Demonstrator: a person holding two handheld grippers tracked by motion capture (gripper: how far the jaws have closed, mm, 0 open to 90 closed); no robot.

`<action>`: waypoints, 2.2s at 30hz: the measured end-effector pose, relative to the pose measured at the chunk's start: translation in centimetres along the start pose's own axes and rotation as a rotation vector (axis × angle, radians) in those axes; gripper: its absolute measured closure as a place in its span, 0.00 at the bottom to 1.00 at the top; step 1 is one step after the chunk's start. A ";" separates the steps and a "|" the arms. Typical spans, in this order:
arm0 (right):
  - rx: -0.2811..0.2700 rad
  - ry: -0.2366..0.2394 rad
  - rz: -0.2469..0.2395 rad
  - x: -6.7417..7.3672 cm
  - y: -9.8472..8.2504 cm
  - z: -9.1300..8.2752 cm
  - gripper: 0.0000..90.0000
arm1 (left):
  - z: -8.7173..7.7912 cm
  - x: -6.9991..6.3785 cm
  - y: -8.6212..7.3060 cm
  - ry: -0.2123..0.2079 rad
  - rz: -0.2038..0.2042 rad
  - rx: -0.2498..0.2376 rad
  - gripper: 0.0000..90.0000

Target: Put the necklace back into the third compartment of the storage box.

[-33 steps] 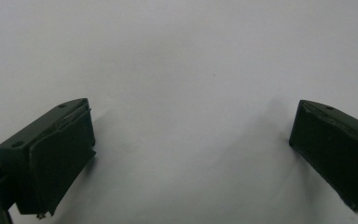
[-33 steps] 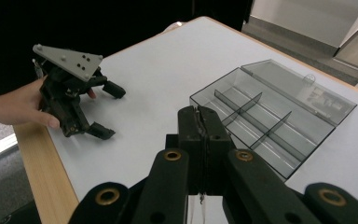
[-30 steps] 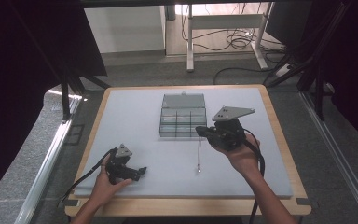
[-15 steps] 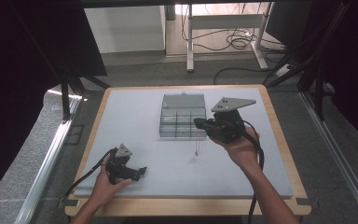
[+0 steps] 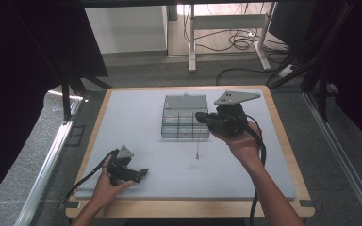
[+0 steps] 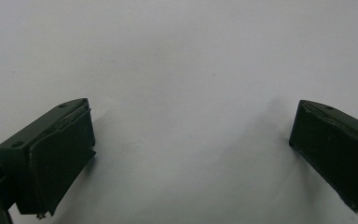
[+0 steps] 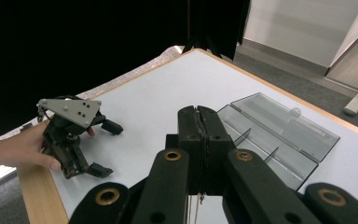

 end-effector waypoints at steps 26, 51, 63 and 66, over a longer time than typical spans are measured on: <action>-0.055 -0.056 0.070 -3.0 2.6 1.0 0.97 | 0.0 0.0 0.0 -0.001 -0.001 0.000 0.00; -0.058 -0.172 0.095 -7.4 4.0 2.7 0.97 | 0.0 0.0 0.0 0.000 -0.001 -0.001 0.00; -0.047 -0.211 0.117 -9.2 3.5 4.9 0.97 | 0.0 0.0 0.0 0.000 -0.001 0.000 0.00; -0.041 -0.212 0.126 -9.5 3.2 5.6 0.97 | 0.0 0.0 0.0 0.001 -0.004 -0.003 0.00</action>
Point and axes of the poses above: each handheld gripper's, and its own axes: z roughly forward along the jaws, y roughly out of its top, x roughly to its left, the point moved 9 cm from there along z, roughly forward along the jaws, and after that the axes turned 13 degrees about -x, right-handed, at the moved point
